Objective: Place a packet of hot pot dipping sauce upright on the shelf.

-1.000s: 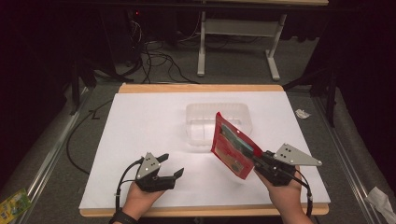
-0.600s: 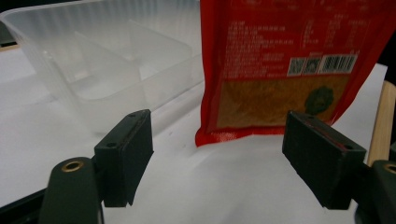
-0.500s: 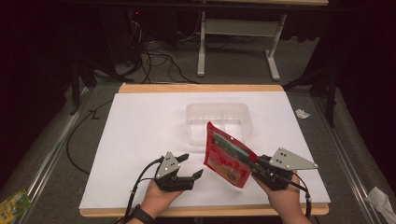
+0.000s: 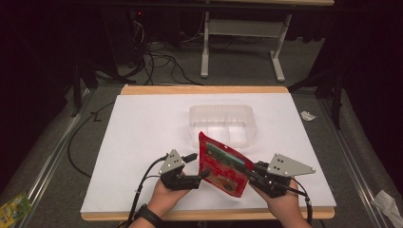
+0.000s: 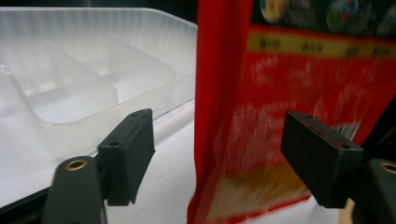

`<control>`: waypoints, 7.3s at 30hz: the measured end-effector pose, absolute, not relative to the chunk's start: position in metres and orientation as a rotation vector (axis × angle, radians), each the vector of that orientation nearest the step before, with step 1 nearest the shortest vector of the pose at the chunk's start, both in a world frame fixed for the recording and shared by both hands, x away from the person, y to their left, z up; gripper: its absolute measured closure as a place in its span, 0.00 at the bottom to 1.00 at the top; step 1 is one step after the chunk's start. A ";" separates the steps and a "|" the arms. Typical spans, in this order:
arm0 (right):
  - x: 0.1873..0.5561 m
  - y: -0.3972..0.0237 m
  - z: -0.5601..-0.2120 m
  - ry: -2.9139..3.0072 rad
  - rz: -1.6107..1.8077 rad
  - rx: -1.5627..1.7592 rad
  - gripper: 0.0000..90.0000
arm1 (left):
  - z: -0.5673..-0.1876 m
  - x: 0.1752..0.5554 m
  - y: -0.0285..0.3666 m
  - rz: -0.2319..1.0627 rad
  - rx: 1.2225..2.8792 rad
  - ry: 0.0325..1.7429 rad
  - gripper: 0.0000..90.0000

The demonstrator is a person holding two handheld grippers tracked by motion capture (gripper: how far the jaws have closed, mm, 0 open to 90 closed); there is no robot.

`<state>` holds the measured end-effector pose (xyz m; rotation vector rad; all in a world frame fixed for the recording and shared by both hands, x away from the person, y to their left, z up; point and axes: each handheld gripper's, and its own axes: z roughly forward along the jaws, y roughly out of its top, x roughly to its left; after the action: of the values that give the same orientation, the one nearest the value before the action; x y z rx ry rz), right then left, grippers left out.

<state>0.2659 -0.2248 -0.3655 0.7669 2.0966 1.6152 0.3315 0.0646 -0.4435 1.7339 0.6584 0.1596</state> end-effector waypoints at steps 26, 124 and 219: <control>0.277 -0.236 -0.379 2.059 1.572 0.841 0.95 | -0.444 0.321 0.047 0.244 1.806 0.581 0.94; 0.308 -0.272 -0.391 1.899 1.465 1.296 0.96 | -0.441 0.309 0.150 0.448 1.853 0.773 0.36; 0.440 -0.165 -0.416 1.659 1.265 1.522 0.96 | -0.438 0.306 0.152 0.431 1.835 0.719 0.36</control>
<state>0.4405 -0.1650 -0.4156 1.5220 1.6585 1.2647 0.3061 0.1516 -0.4385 1.8351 0.7188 0.4309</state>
